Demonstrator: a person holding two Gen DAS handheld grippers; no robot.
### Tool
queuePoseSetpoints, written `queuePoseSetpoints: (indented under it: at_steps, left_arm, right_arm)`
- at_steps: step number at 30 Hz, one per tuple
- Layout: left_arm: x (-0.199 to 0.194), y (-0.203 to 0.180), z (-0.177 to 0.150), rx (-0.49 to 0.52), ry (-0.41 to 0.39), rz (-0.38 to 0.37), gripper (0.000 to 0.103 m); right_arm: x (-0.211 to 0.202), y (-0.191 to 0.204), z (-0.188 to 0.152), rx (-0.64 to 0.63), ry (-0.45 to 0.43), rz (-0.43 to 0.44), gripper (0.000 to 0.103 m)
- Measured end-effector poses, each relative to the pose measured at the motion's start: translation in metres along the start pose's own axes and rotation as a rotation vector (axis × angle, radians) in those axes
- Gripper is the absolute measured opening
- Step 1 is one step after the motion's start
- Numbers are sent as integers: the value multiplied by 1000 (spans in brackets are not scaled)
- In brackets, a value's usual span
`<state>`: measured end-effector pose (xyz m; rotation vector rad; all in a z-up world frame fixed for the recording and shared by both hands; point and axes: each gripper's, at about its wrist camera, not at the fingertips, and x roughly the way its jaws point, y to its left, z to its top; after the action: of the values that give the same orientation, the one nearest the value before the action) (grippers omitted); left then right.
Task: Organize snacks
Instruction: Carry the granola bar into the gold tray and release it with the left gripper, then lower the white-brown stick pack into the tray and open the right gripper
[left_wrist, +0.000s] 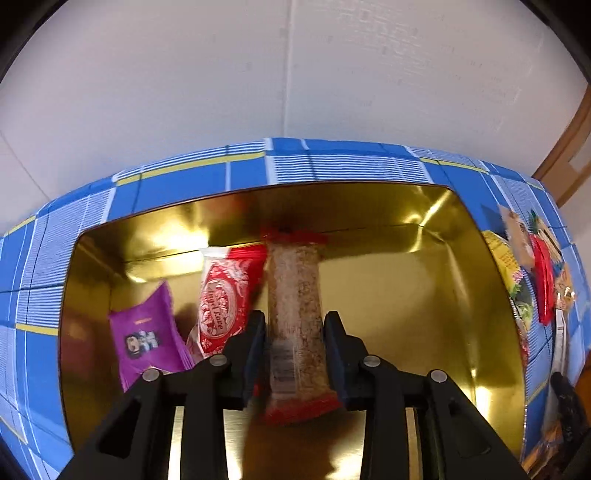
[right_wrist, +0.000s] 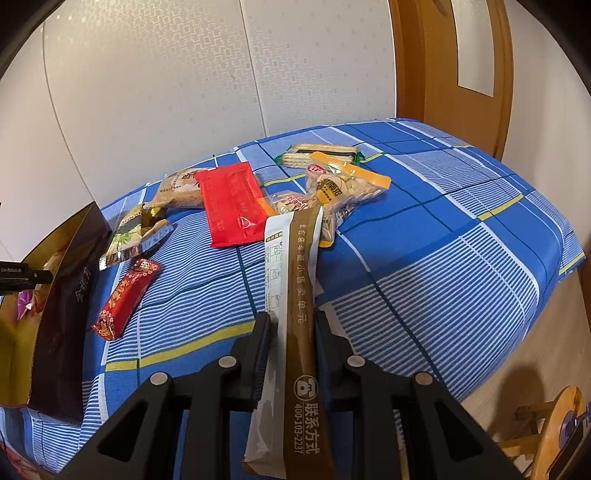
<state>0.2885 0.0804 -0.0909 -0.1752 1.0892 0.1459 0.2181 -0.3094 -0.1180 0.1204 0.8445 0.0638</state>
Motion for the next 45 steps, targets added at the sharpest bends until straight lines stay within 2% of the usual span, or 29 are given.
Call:
queuePoseSetpoints:
  at_steps: [7, 9, 11, 12, 15, 19, 22, 31, 37, 45]
  left_arm:
    - [3, 13, -6, -48, 16, 29, 34]
    - [1, 14, -8, -55, 12, -11, 41]
    - [-8, 11, -13, -45, -6, -38, 61]
    - [-14, 9, -17, -42, -17, -41, 64]
    - [-29, 2, -27, -34, -45, -53, 65]
    - [-41, -15, -45, 7, -40, -38, 67]
    - [-47, -26, -59, 37, -32, -54, 68]
    - [-62, -43, -86, 109, -74, -63, 75]
    - [-61, -37, -98, 119, -61, -74, 76]
    - [-65, -12, -103, 67, -48, -87, 76]
  right_arm:
    - [-2, 0, 0, 11, -5, 3, 21]
    - [-4, -2, 0, 25, -13, 9, 19]
    - [-5, -4, 0, 43, -17, 21, 17]
    - [-6, -5, 0, 53, -18, 27, 17]
    - [-7, -8, 0, 83, -19, 53, 17]
    - [-12, -8, 0, 105, -31, 99, 17]
    - [-15, -6, -2, 116, -37, 137, 17]
    - [-26, 11, -3, 103, -65, 210, 17]
    - [-38, 47, 12, 39, -32, 258, 17]
    - [-37, 138, 41, -135, 55, 371, 17]
